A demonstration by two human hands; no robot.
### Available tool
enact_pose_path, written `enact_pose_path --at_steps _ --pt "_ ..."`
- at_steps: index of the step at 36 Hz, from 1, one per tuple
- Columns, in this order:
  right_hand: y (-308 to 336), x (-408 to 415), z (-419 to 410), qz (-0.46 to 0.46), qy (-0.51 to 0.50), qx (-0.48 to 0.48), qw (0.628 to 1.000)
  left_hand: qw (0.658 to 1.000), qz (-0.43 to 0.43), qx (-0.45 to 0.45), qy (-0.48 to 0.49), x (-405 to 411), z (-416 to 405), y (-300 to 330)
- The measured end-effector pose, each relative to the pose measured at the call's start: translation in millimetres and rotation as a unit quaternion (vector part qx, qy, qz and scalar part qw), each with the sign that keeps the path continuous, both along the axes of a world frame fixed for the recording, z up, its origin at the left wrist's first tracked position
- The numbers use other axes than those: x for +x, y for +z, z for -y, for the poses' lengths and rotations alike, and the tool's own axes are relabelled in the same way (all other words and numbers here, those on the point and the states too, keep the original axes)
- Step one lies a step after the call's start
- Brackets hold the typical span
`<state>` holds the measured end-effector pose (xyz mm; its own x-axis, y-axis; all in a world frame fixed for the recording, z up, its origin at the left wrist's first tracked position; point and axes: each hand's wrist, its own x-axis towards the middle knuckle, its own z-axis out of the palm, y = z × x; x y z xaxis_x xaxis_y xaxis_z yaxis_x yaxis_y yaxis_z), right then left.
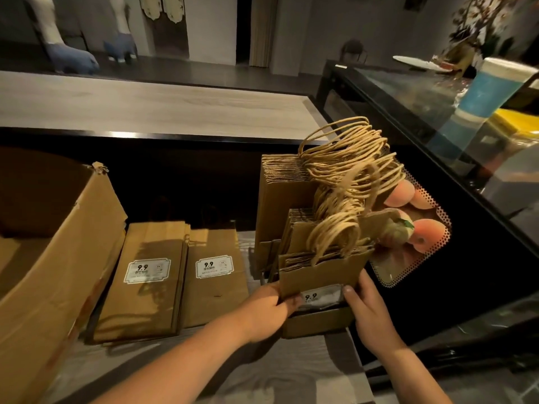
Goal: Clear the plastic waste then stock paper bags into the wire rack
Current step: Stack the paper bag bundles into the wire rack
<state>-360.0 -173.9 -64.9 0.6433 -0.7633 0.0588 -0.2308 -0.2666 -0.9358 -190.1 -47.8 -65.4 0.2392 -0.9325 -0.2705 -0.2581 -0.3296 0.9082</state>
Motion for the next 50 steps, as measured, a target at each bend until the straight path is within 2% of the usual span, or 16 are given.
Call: enact_pose_path --at_steps 4,8,15,18,25,30,32,35,39,46,50 --pt "4.0 2.8 -0.5 -0.021 0.01 0.005 1.0 0.999 0.03 0.04 -0.012 2.8 0.9 -1.7" --pt "-4.7 -2.9 5.7 -0.069 -0.001 0.033 0.997 0.997 0.058 0.037 -0.032 2.0 -0.4 -4.1" --pt "0.3 9.0 10.9 -0.126 -0.027 0.033 0.991 0.995 0.029 0.076 0.056 -5.1 12.1 -7.3" --pt "-0.9 8.8 9.6 -0.122 -0.04 0.049 0.991 0.992 0.009 0.066 0.103 -2.1 13.9 -10.1" --pt "3.8 7.4 1.3 -0.075 -0.068 0.019 0.995 0.99 0.071 0.035 0.119 1.8 9.5 -10.0" --pt "4.0 6.5 1.6 -0.12 -0.062 0.004 0.991 0.985 0.13 0.098 0.058 0.3 6.4 -2.4" --pt "0.9 5.1 1.5 -0.137 -0.062 0.018 0.988 0.983 0.125 0.128 0.05 -0.9 4.4 -1.7" --pt "-3.6 2.7 -3.3 -0.11 -0.095 0.003 0.989 0.982 0.11 0.144 0.058 -2.7 1.3 0.6" --pt "-3.6 3.3 -14.4 -0.072 -0.154 -0.022 0.985 0.981 0.139 0.112 0.07 -6.0 -3.1 5.7" --pt "3.4 6.1 -29.4 -0.034 -0.219 -0.011 0.975 0.979 0.158 -0.034 0.121 -12.1 -16.3 18.0" --pt "4.8 10.3 -43.8 -0.009 -0.326 -0.029 0.945 0.978 0.152 -0.046 0.135 -9.6 -21.7 18.5"
